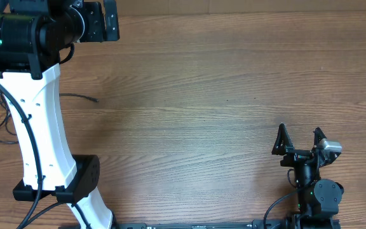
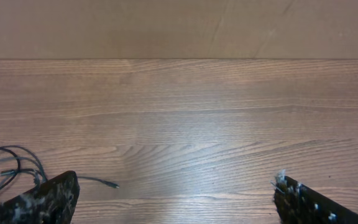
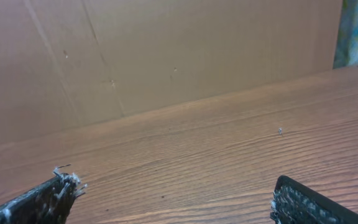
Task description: Untangle cables
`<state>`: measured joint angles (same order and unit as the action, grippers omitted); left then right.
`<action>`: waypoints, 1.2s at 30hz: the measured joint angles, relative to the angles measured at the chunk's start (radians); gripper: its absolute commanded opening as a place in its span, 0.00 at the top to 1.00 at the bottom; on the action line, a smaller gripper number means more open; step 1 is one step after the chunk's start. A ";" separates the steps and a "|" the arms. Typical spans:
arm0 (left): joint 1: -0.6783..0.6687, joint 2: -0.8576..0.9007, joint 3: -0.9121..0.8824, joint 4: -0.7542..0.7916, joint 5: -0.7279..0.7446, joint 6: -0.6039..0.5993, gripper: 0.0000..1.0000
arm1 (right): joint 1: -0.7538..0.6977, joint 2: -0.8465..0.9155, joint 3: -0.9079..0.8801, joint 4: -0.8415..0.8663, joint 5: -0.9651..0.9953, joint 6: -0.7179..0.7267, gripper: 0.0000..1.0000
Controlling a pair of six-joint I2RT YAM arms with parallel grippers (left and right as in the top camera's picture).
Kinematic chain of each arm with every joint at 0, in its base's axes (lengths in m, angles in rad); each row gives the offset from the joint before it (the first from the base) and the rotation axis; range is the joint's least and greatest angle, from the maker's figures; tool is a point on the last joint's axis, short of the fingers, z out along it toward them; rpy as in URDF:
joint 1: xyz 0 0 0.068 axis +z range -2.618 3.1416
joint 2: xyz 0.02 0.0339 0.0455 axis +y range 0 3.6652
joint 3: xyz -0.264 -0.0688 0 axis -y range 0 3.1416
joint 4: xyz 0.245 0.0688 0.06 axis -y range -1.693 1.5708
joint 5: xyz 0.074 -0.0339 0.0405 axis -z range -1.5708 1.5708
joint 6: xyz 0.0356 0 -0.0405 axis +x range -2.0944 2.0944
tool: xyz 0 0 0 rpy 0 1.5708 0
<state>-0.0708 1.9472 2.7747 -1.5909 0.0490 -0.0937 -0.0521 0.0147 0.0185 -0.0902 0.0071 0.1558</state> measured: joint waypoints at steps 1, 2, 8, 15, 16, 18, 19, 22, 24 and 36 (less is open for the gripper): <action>0.000 0.000 0.000 0.000 0.000 0.000 0.00 | 0.000 0.000 0.000 0.000 0.000 0.000 0.00; 0.000 0.000 0.000 0.000 0.000 0.000 0.00 | 0.000 0.000 0.000 0.001 0.000 0.000 0.00; 0.000 0.000 0.000 0.000 -0.001 0.000 0.00 | 0.000 0.000 0.000 0.000 0.000 0.000 0.00; 0.000 -0.051 -0.127 0.028 -0.038 0.001 0.00 | 0.000 0.000 0.000 0.000 0.000 0.000 0.00; 0.000 -0.084 -0.192 0.077 -0.040 0.004 0.00 | 0.000 0.000 0.000 0.000 0.000 0.000 0.00; 0.000 -0.186 -0.383 0.208 -0.045 0.023 0.00 | 0.000 0.000 0.000 0.000 0.000 0.001 0.00; 0.000 -0.256 -0.482 0.255 -0.046 0.031 0.00 | 0.000 0.000 0.000 0.001 0.000 0.000 0.00; 0.000 -0.468 -0.770 0.395 -0.046 0.046 0.00 | 0.000 -0.001 0.000 0.000 0.000 0.000 0.00; 0.001 -0.628 -0.966 0.443 -0.049 0.048 0.00 | 0.000 -0.001 0.000 0.000 0.000 0.000 0.00; 0.027 -1.131 -1.638 0.721 -0.080 0.140 0.01 | 0.000 -0.002 0.000 0.001 0.000 0.000 0.00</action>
<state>-0.0441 0.8162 1.1366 -0.8703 -0.0315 0.0463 -0.0521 0.0128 0.0185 -0.0895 0.0067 0.1562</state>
